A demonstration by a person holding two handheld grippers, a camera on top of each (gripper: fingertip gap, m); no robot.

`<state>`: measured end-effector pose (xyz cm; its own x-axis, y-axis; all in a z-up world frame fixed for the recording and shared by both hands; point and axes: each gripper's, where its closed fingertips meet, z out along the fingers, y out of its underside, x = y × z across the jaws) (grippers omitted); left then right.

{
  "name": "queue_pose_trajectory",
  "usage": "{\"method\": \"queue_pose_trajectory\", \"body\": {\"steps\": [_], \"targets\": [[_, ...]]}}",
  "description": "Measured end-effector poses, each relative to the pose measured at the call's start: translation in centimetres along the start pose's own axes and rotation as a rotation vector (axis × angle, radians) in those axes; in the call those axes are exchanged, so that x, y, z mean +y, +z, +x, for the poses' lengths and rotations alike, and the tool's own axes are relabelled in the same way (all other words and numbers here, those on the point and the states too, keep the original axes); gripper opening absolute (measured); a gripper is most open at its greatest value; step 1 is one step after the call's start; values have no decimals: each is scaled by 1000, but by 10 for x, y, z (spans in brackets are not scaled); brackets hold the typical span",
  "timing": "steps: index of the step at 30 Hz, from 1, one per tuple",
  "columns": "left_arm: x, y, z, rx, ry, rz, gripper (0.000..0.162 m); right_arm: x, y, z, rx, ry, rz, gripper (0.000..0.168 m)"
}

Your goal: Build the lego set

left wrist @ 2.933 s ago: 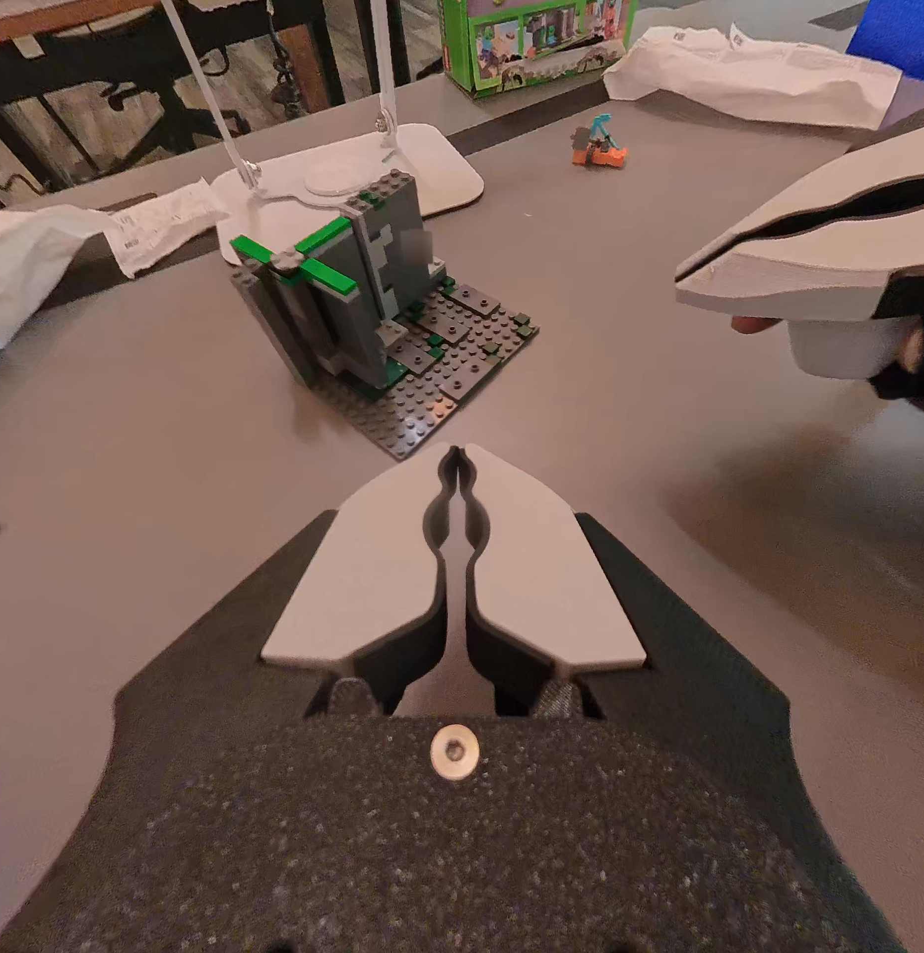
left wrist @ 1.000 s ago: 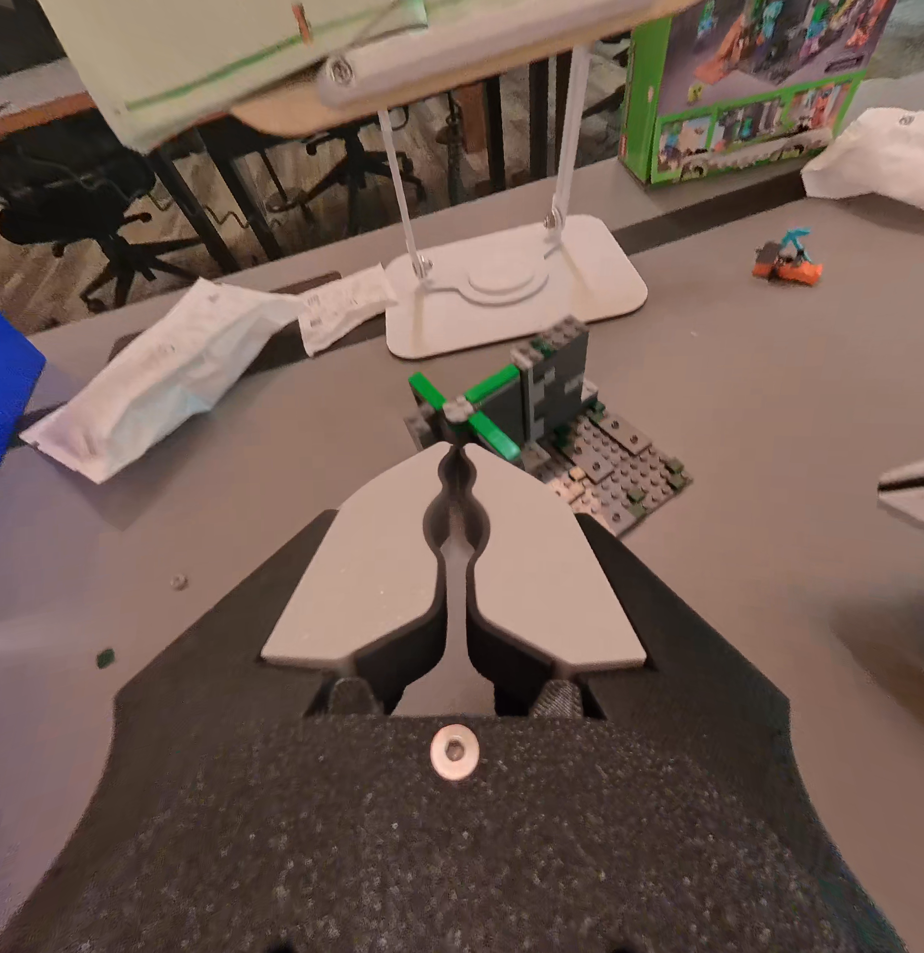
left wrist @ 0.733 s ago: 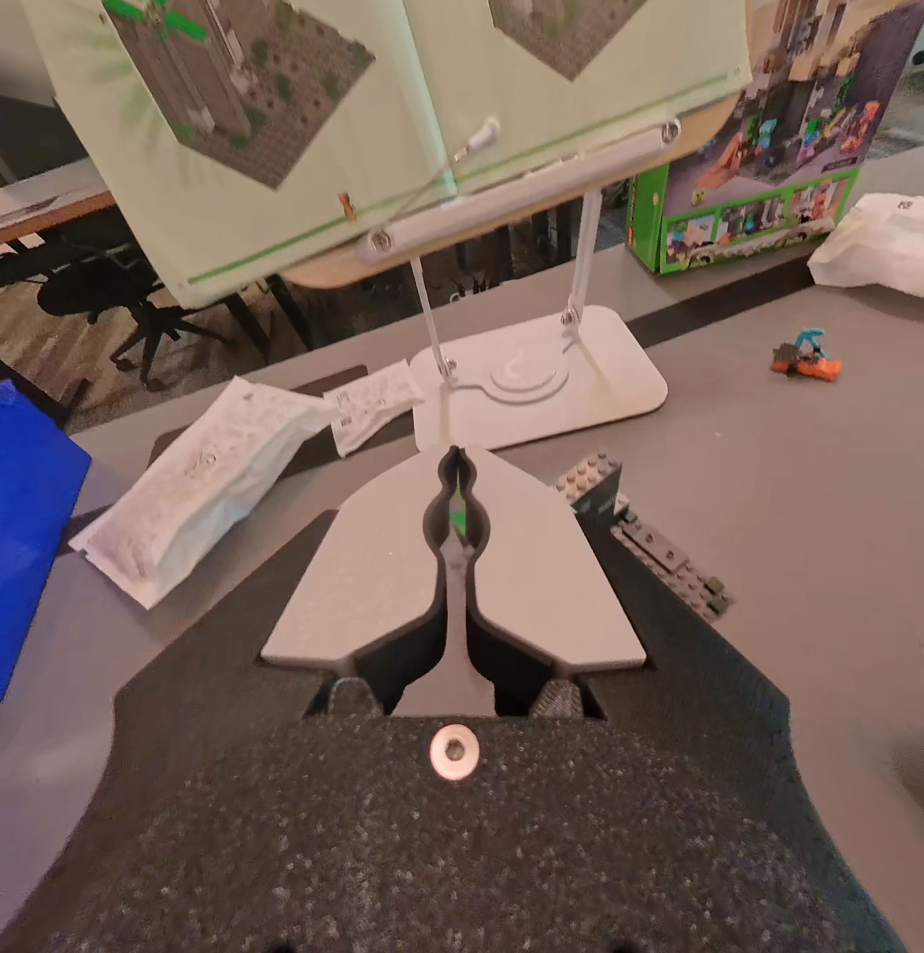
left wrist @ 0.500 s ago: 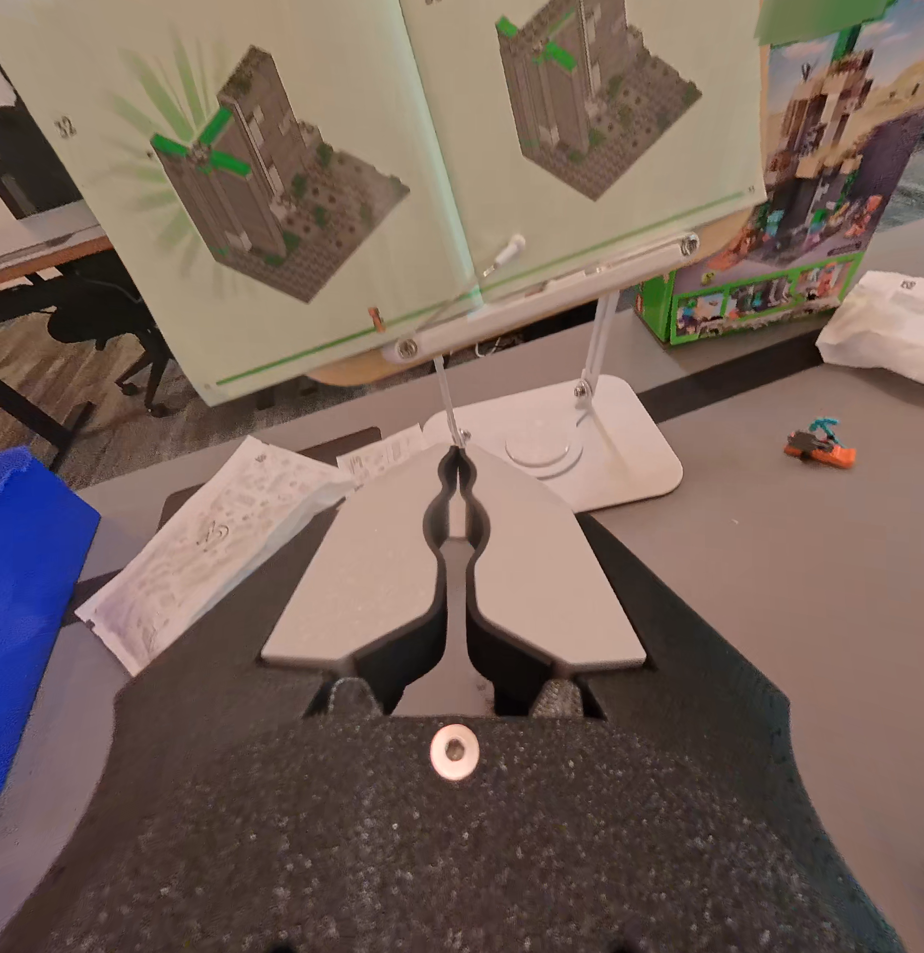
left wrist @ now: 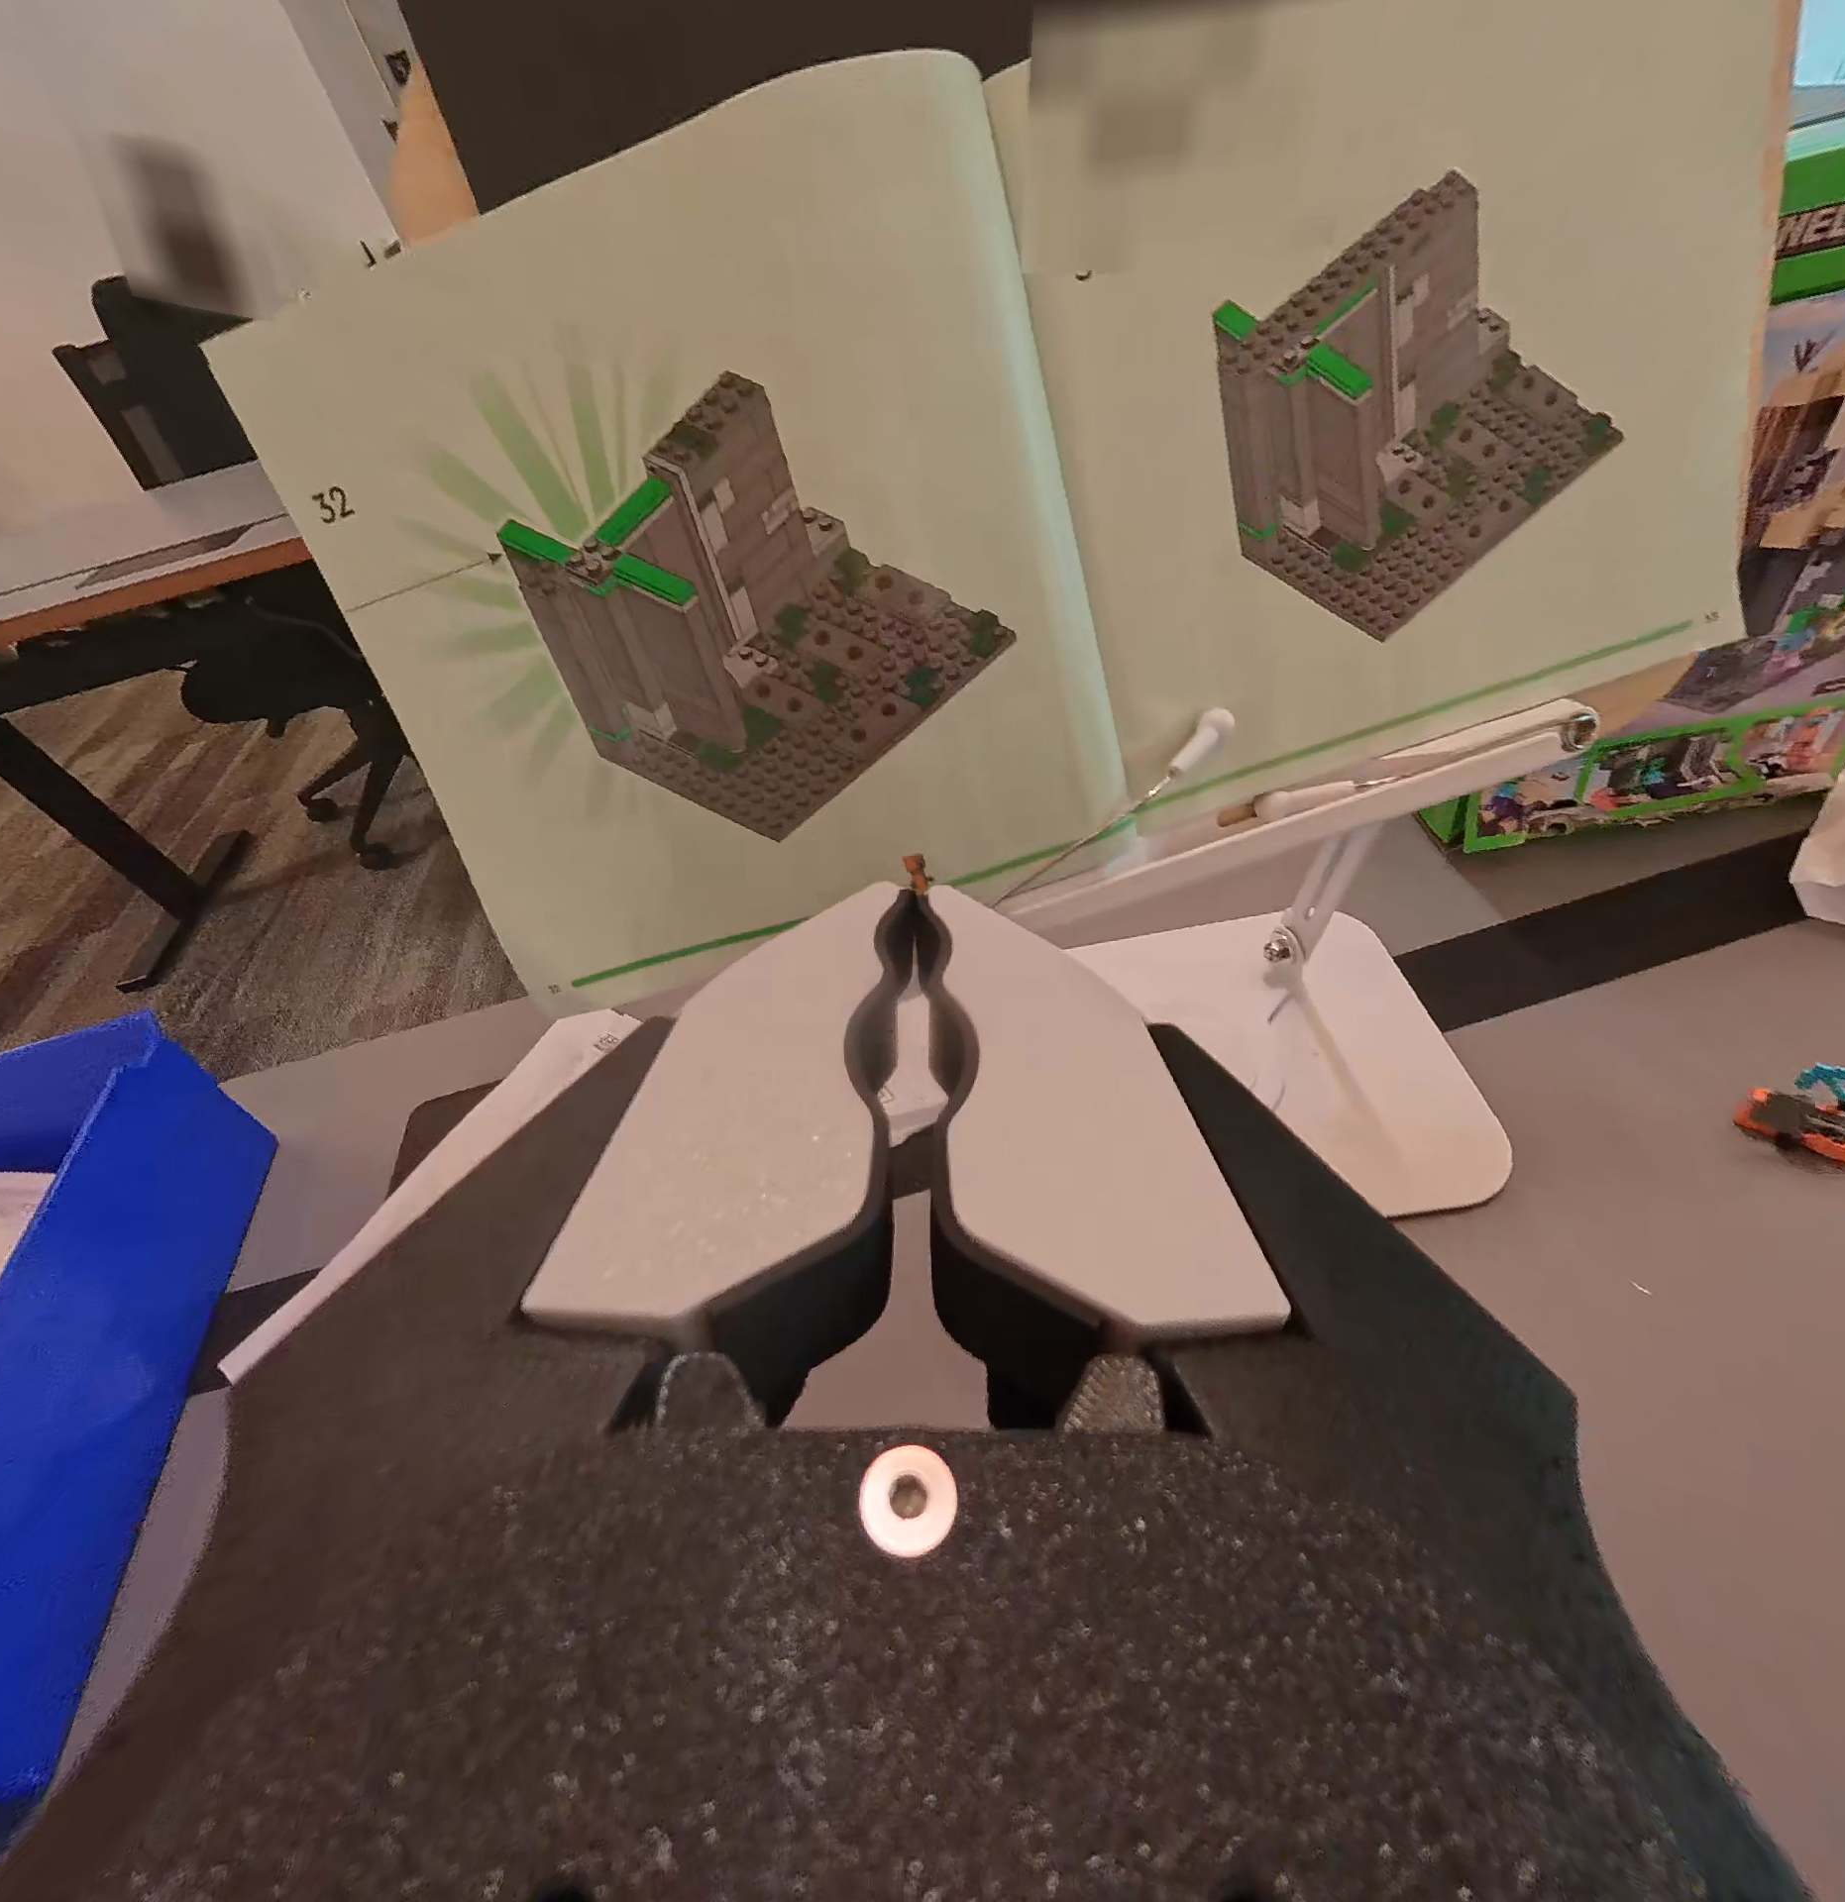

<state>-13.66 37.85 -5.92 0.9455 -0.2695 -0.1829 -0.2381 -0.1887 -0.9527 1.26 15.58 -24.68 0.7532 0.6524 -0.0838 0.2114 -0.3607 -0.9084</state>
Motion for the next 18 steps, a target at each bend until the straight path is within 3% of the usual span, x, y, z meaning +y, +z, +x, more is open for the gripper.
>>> {"method": "queue_pose_trajectory", "body": {"steps": [18], "targets": [[18, 25, -11, 1, -17, -26, 0, 5, 3, 3, 8, 11, -17, 3]]}}
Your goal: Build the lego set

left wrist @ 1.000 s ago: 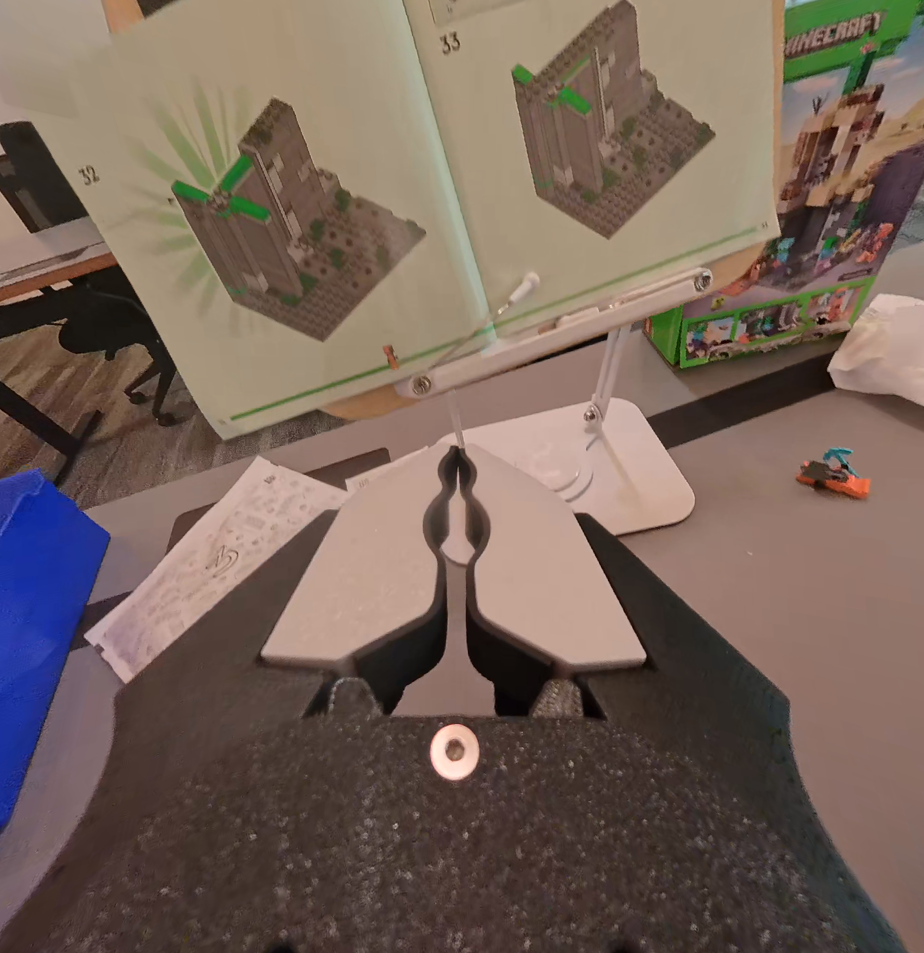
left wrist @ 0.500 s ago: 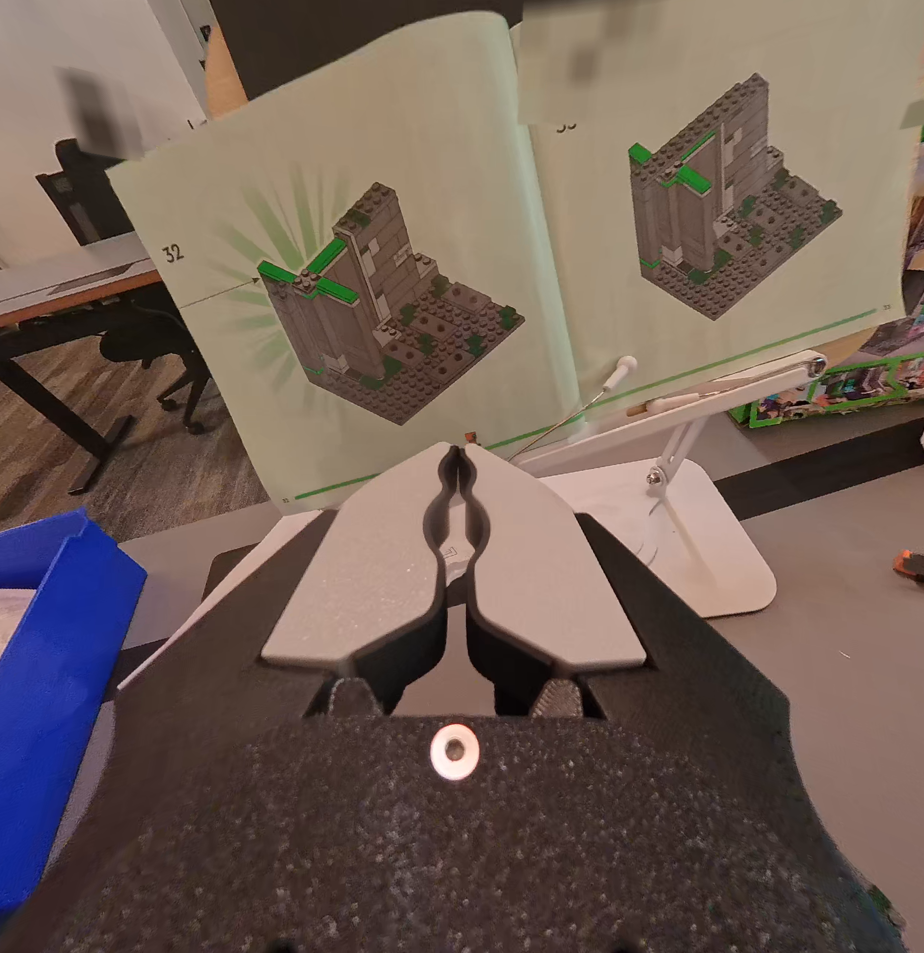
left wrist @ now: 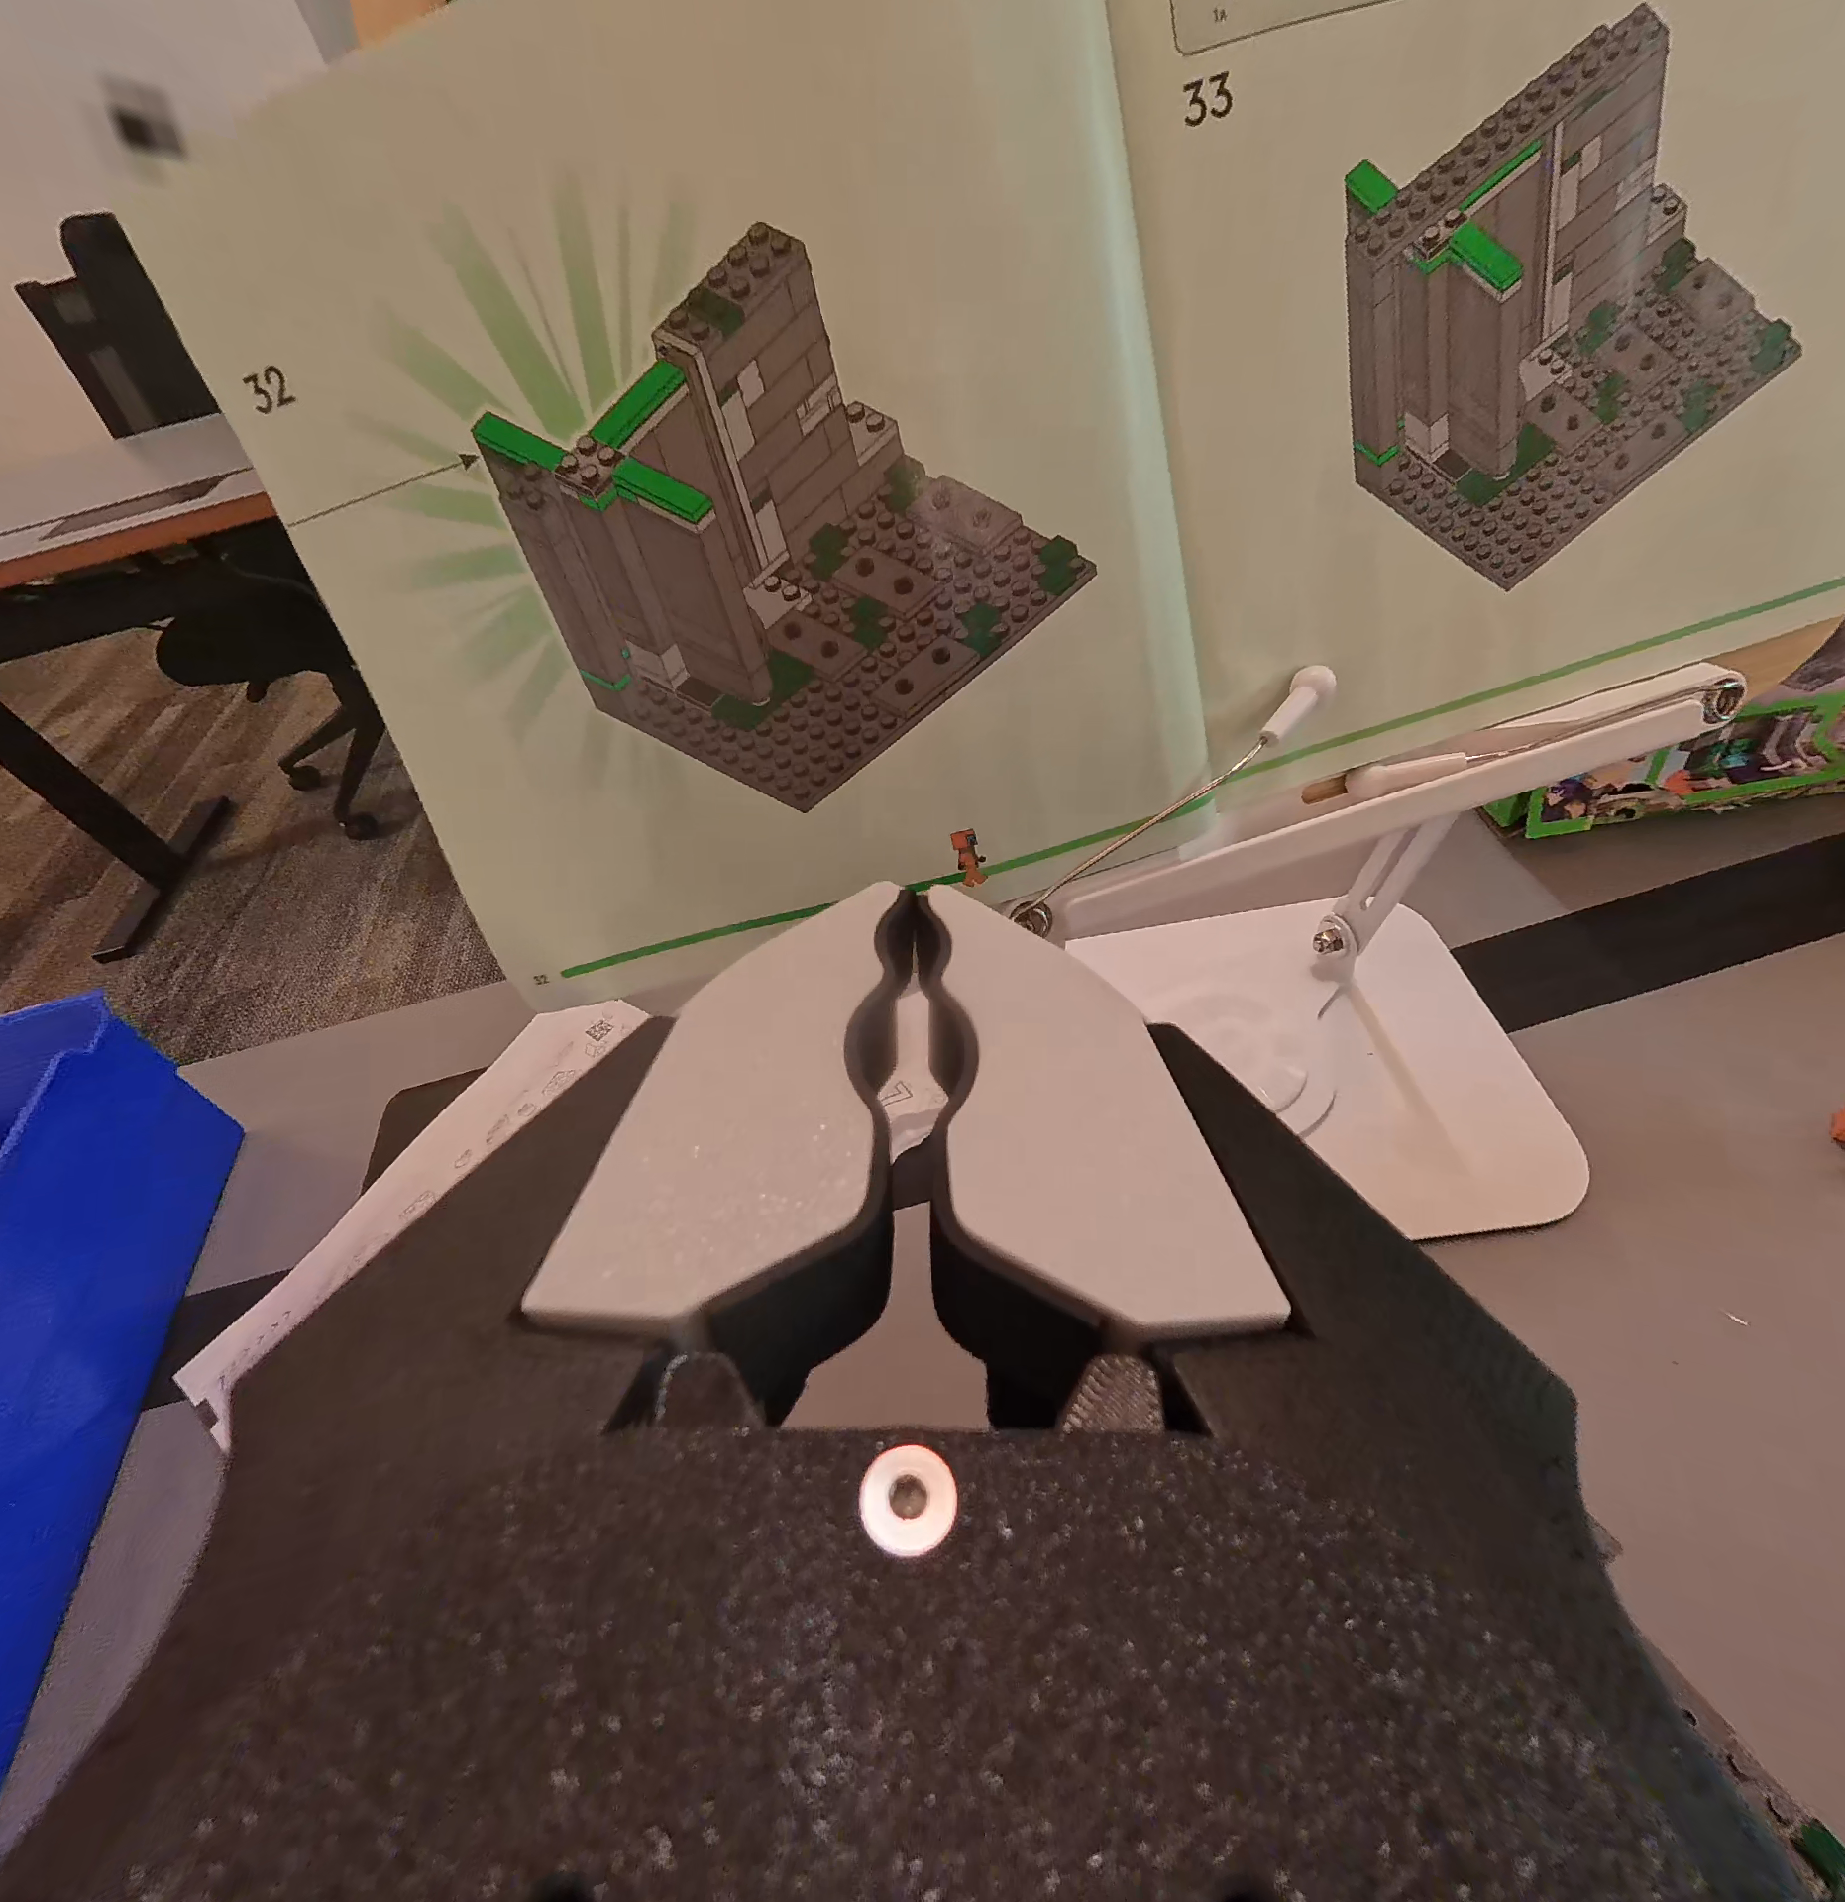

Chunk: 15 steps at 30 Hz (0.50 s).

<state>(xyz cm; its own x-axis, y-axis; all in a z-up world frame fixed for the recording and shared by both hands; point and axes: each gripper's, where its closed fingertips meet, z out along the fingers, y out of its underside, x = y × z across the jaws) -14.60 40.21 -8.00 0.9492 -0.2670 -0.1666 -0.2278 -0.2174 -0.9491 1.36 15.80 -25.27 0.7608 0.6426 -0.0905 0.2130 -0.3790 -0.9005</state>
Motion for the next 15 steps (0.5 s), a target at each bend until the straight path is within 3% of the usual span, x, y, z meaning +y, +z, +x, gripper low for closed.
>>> {"method": "queue_pose_trajectory", "body": {"steps": [15], "targets": [[2, -2, 3, 2, 12, 1, 0, -2, -2, 2, 6, 11, 14, 2]]}}
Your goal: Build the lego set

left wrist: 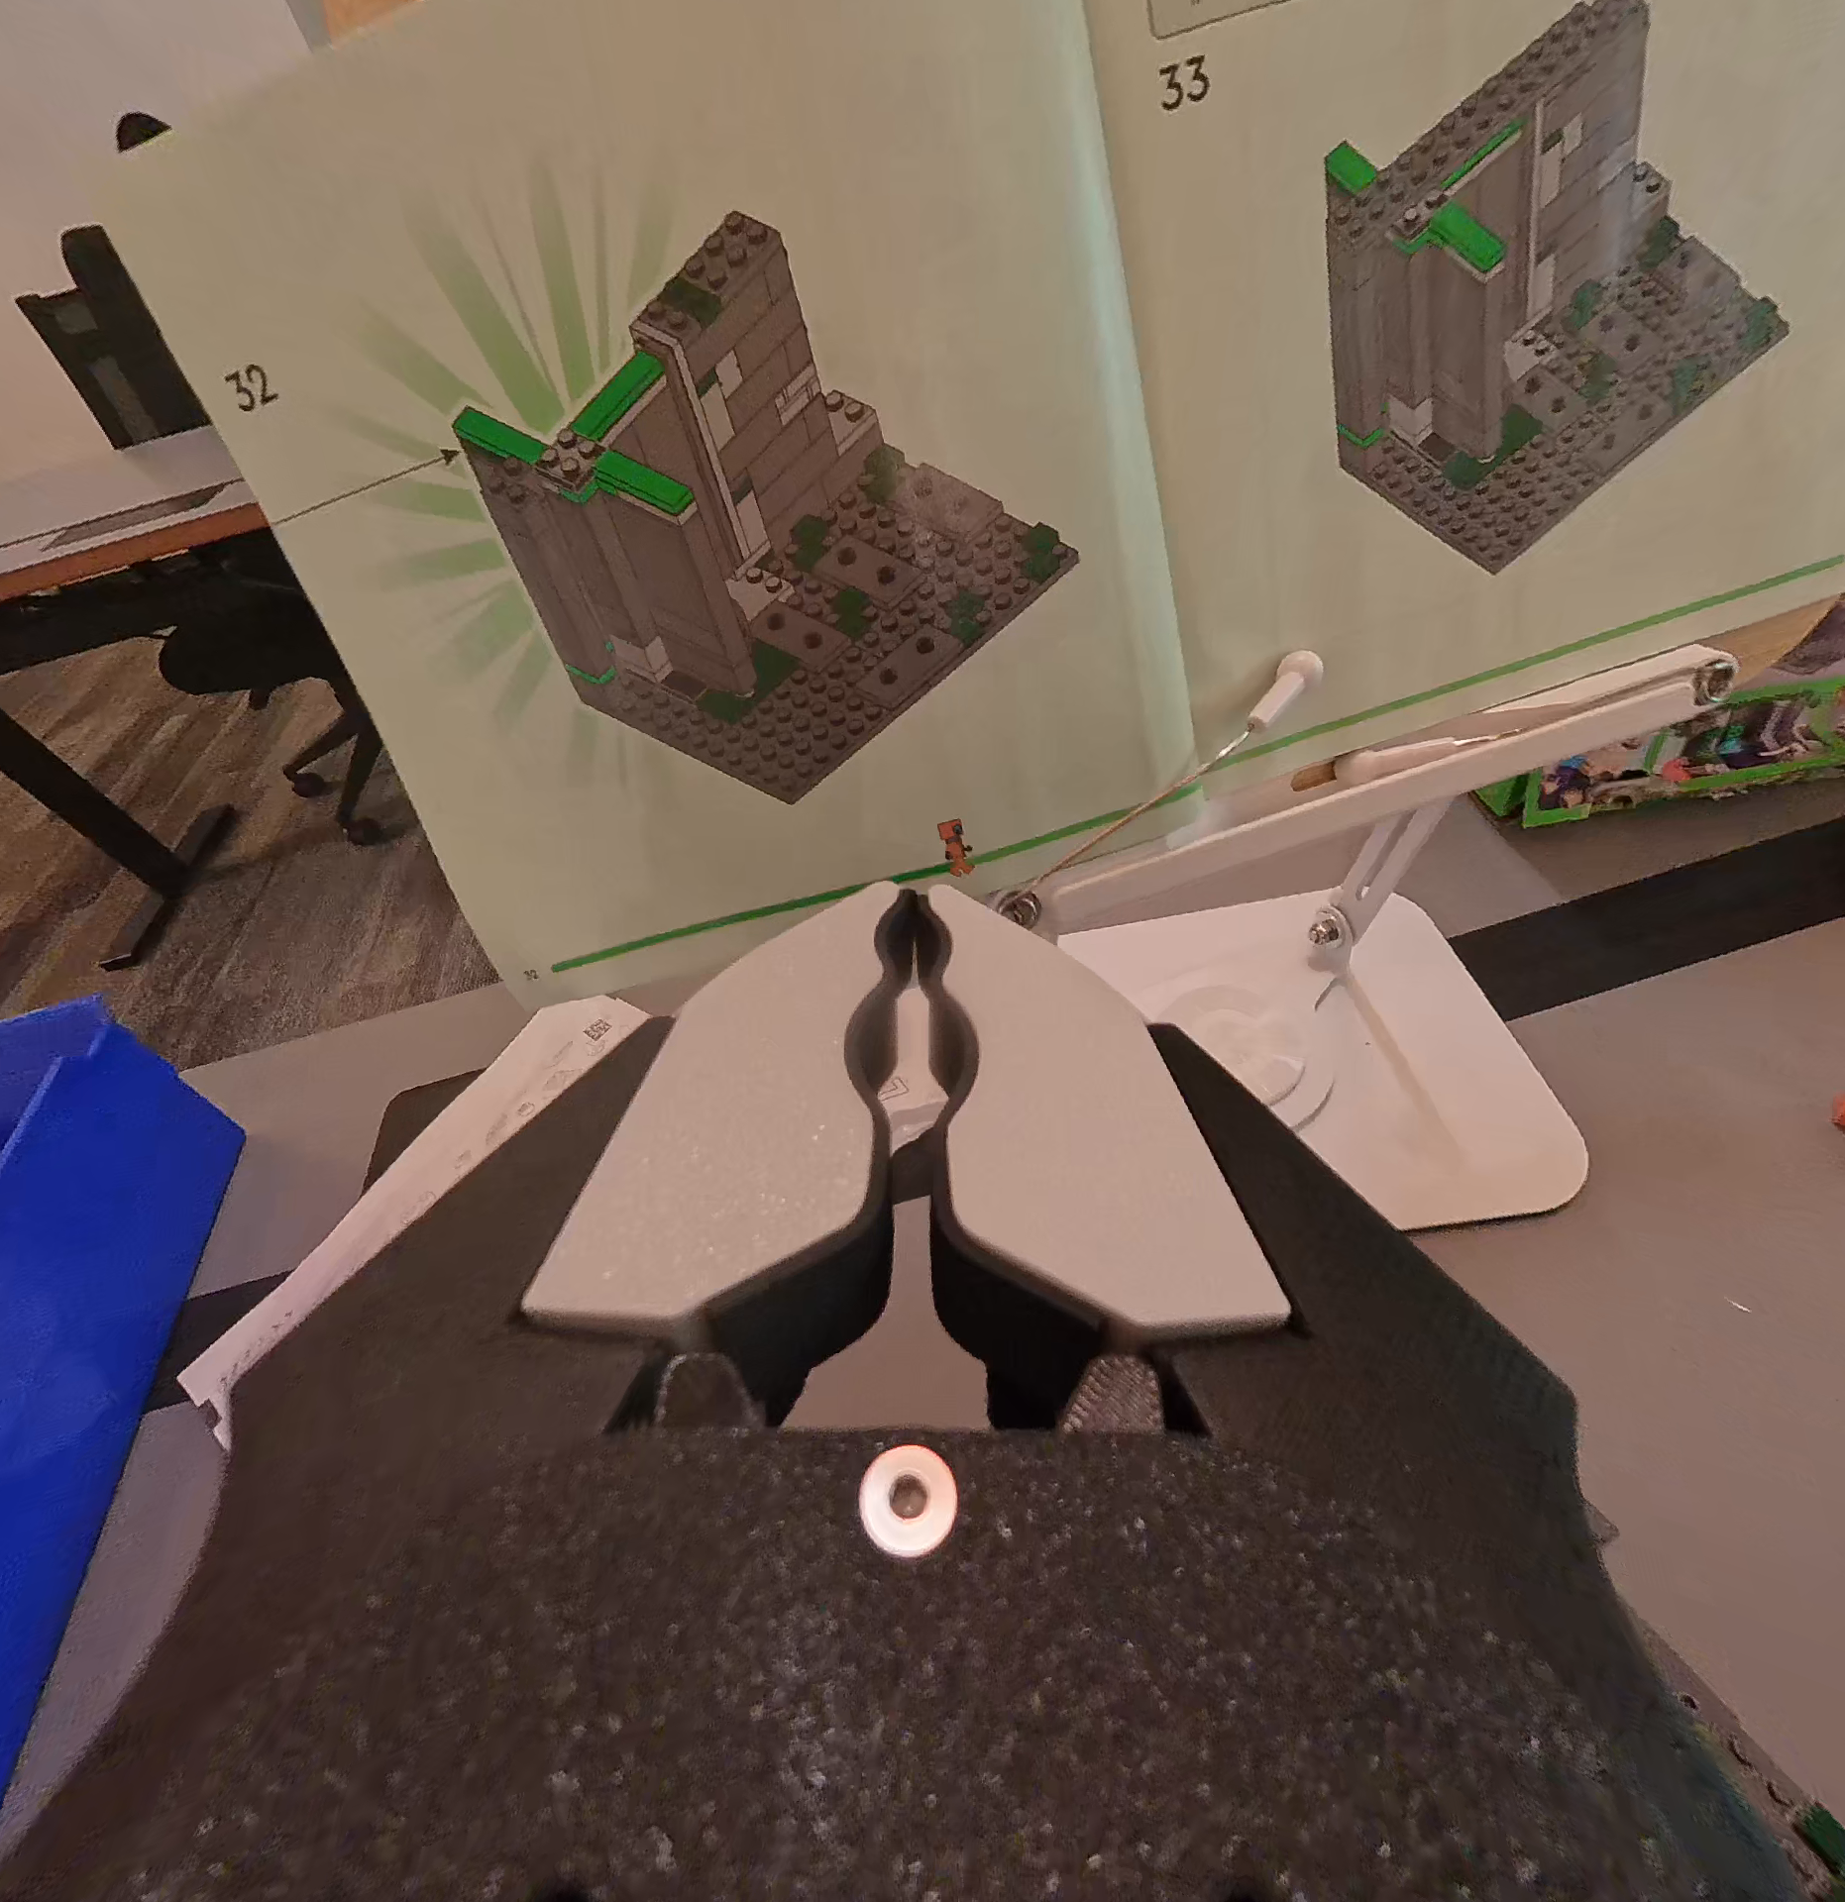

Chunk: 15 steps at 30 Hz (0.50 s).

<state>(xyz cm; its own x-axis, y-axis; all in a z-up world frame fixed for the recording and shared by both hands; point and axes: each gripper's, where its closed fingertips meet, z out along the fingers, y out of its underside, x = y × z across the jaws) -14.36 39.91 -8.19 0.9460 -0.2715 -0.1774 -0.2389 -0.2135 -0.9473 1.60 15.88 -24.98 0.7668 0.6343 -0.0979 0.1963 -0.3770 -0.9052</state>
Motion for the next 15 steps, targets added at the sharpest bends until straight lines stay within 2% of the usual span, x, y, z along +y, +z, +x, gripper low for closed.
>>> {"method": "queue_pose_trajectory", "body": {"steps": [9, 15], "targets": [[19, -43, 24, 28, 49, 50, 0, 1, 0, -3, -20, 14, -4, 1], [65, -90, 54, 106, 138, 33, 0, -5, -4, -1, -22, 27, 25, 0]]}}
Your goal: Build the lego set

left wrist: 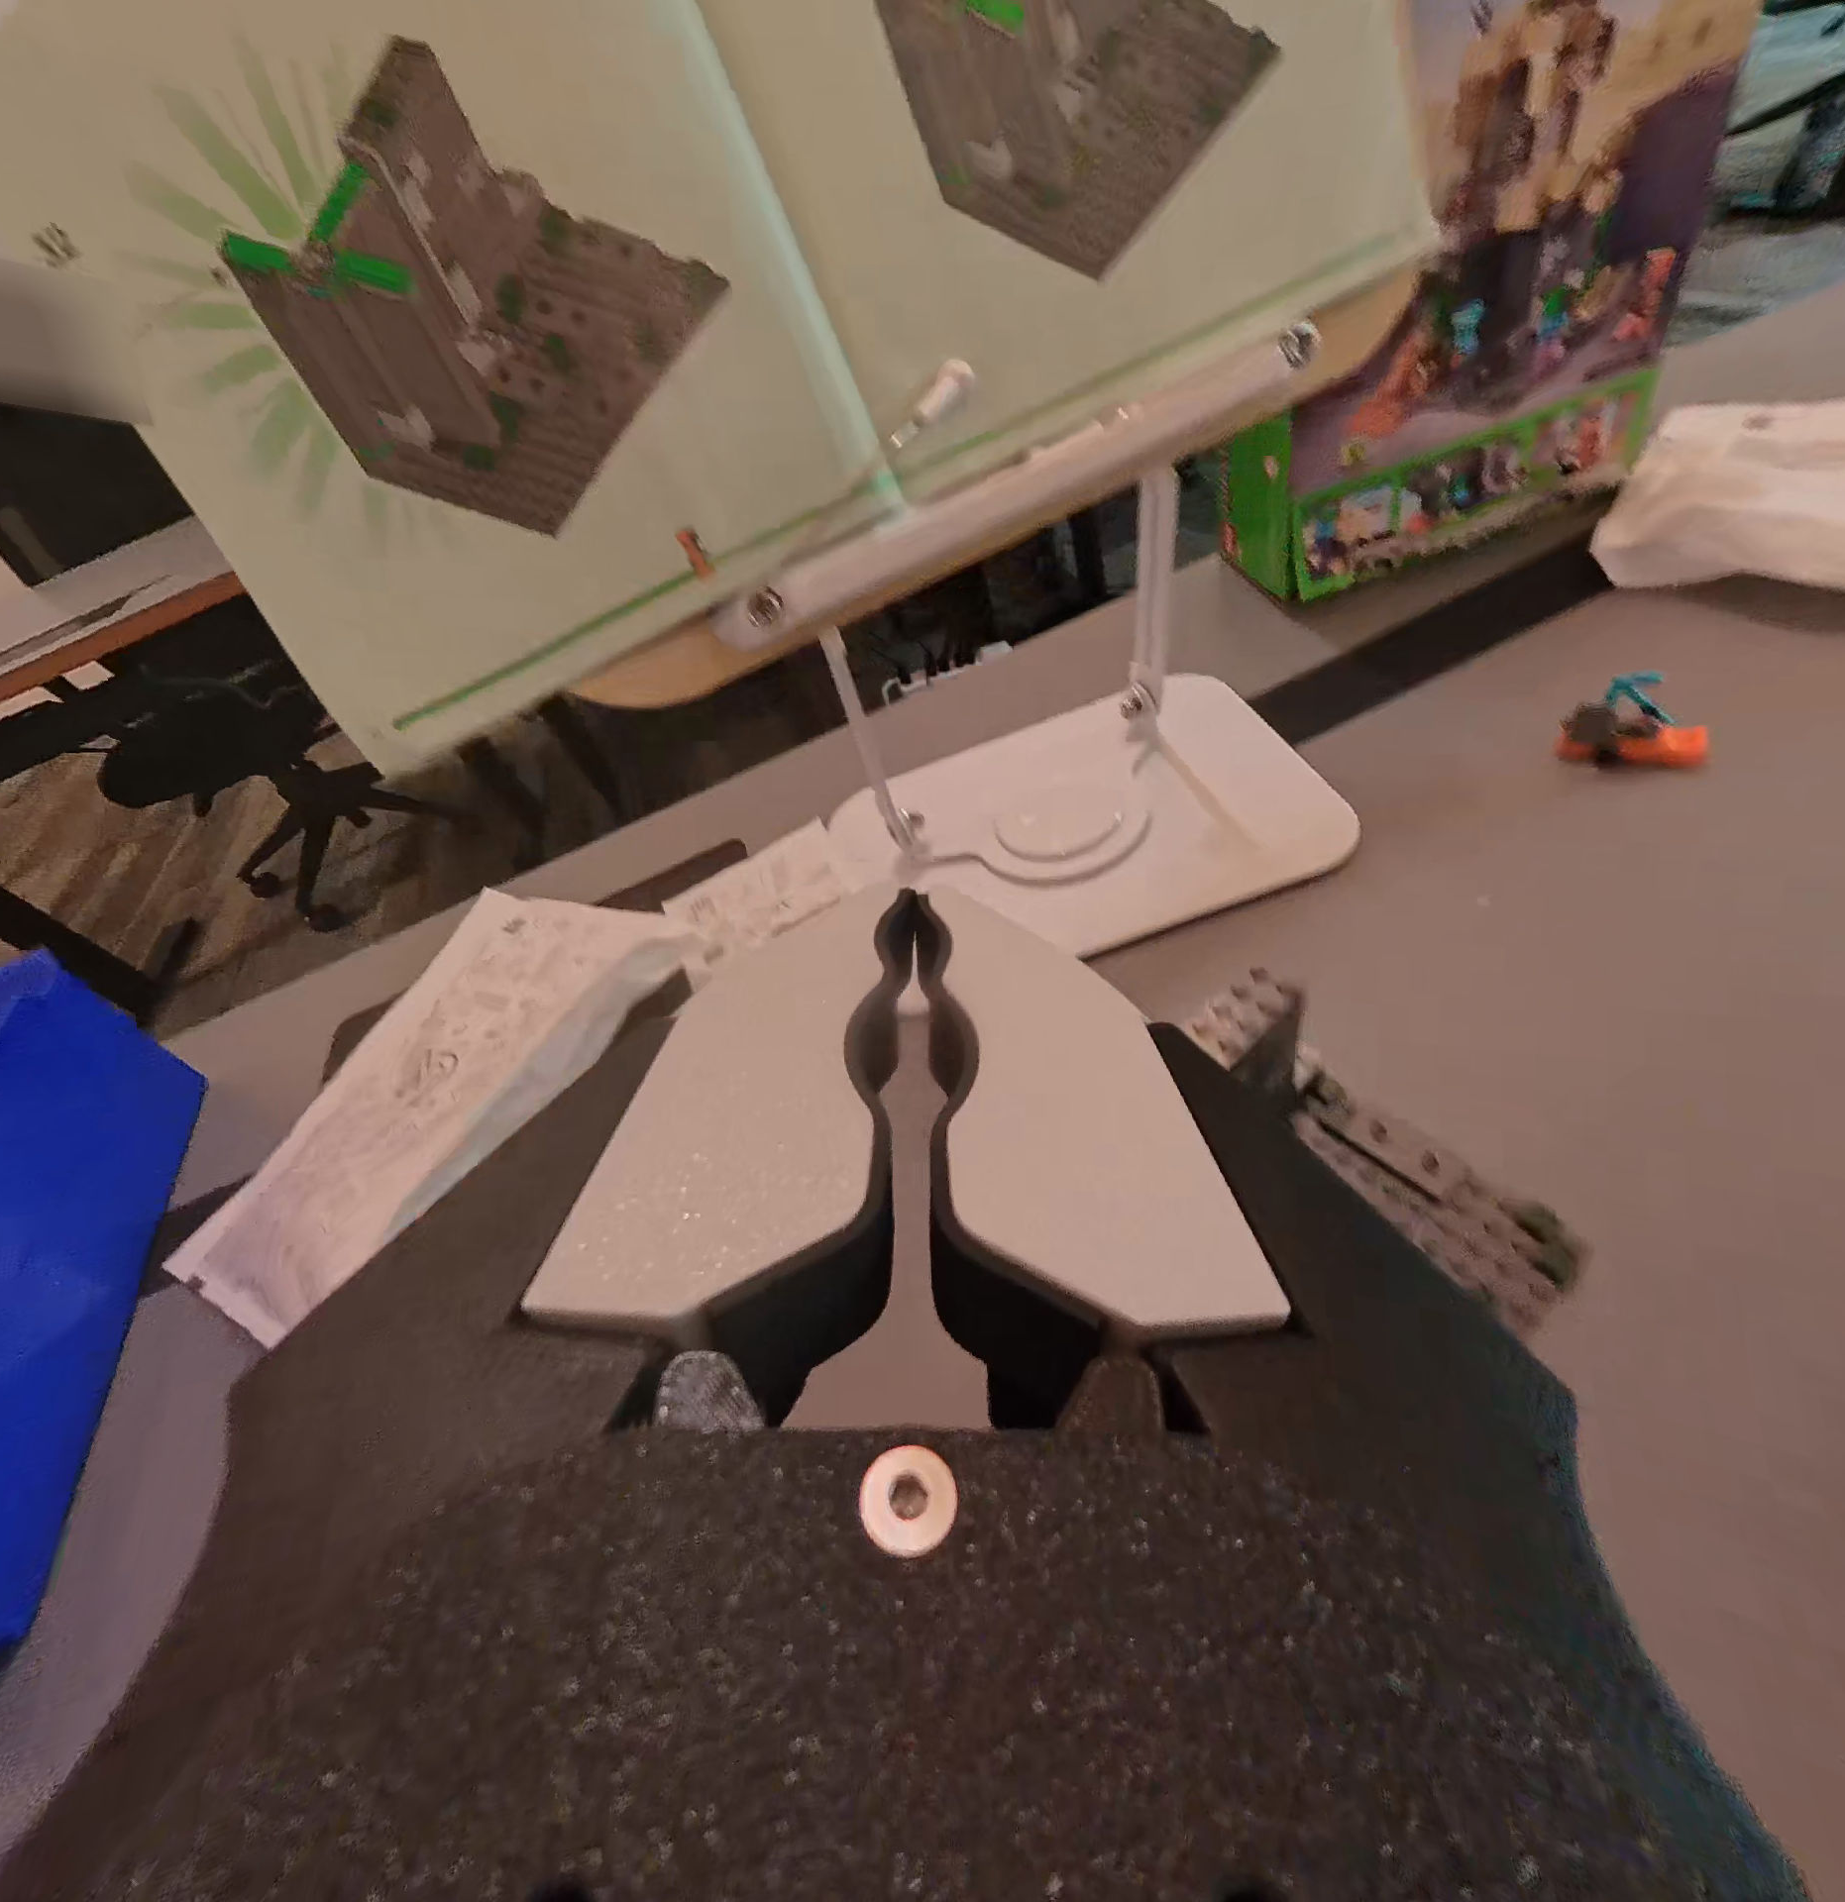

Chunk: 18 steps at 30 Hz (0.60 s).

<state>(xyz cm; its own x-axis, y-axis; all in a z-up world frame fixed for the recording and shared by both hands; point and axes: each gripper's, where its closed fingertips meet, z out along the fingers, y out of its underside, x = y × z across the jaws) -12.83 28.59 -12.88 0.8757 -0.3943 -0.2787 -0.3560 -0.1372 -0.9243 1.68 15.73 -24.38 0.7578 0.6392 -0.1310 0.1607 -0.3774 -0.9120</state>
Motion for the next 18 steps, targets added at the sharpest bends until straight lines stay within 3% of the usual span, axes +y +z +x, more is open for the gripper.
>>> {"method": "queue_pose_trajectory", "body": {"steps": [10, 15, 18], "targets": [[77, -77, 64, 151, 6, -108, 0, -2, -2, 0, 3, -14, 5, 1], [80, -124, 88, 201, -101, -94, 0, -9, -4, 5, 32, -49, 28, 0], [80, -126, 94, 162, -154, -69, 0, -12, 0, 1, 45, -94, 34, 0]]}}
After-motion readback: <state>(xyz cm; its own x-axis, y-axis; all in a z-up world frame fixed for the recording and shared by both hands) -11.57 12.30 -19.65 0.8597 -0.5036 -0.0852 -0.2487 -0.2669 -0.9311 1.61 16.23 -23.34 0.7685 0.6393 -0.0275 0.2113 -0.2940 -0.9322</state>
